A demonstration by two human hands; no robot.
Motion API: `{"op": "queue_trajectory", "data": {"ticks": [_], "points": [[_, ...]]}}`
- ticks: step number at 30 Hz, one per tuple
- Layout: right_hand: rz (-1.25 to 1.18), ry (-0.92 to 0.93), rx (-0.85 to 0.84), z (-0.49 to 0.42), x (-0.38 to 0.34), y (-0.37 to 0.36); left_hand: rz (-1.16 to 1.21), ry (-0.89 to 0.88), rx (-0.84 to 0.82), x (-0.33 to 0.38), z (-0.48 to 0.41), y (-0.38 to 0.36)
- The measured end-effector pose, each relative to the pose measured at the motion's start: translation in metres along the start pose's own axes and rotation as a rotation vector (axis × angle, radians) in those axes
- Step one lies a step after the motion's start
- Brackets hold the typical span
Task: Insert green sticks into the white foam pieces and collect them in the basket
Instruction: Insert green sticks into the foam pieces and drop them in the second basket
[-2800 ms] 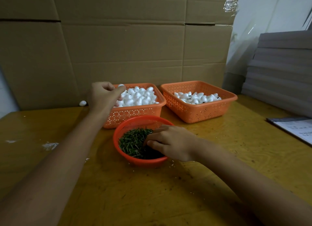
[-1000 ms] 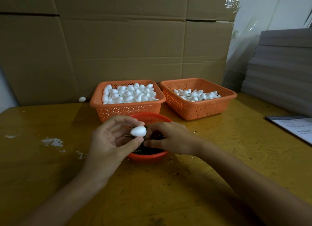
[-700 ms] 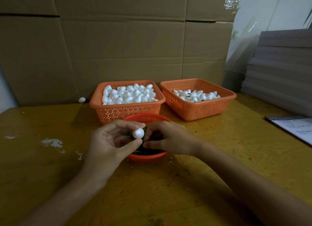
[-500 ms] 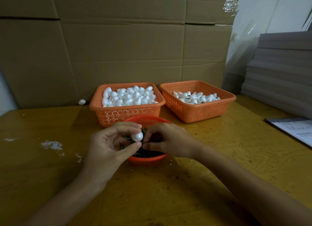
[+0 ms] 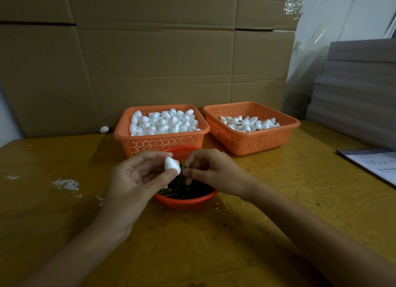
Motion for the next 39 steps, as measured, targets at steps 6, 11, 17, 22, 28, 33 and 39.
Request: {"op": "queue_trajectory", "data": {"ticks": [6, 11, 17, 22, 28, 33, 39], "points": [[-0.261, 0.018, 0.006, 0.003, 0.001, 0.005, 0.086, 0.024, 0.096, -0.004, 0.004, 0.006], [-0.460, 0.061, 0.088, 0.006, 0.007, 0.021, 0.232, 0.024, 0.127, -0.010, 0.003, 0.013], [-0.557, 0.094, 0.054, 0.005, 0.008, 0.024, 0.254, 0.054, 0.192, -0.016, 0.002, 0.021], [-0.571, 0.144, 0.039, 0.004, 0.002, 0.018, 0.236, 0.067, 0.177, -0.015, 0.001, 0.020], [-0.563, 0.193, 0.013, 0.005, -0.005, 0.019, 0.219, 0.069, 0.165, -0.017, 0.000, 0.019], [-0.520, 0.210, -0.002, 0.005, -0.008, 0.016, 0.161, 0.054, 0.134, -0.014, 0.000, 0.017], [-0.440, 0.218, 0.004, 0.005, -0.012, 0.014, 0.128, 0.044, 0.117, -0.015, 0.000, 0.017]]}}
Point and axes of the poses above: each hand's wrist, its own z-axis away from the middle knuckle, its own y-axis out of the back of the hand, x = y × z, the point moved 9 cm from there along -z, towards the middle knuckle, and after that the axes turned 8 degrees about -x, right-handed, at the moved point
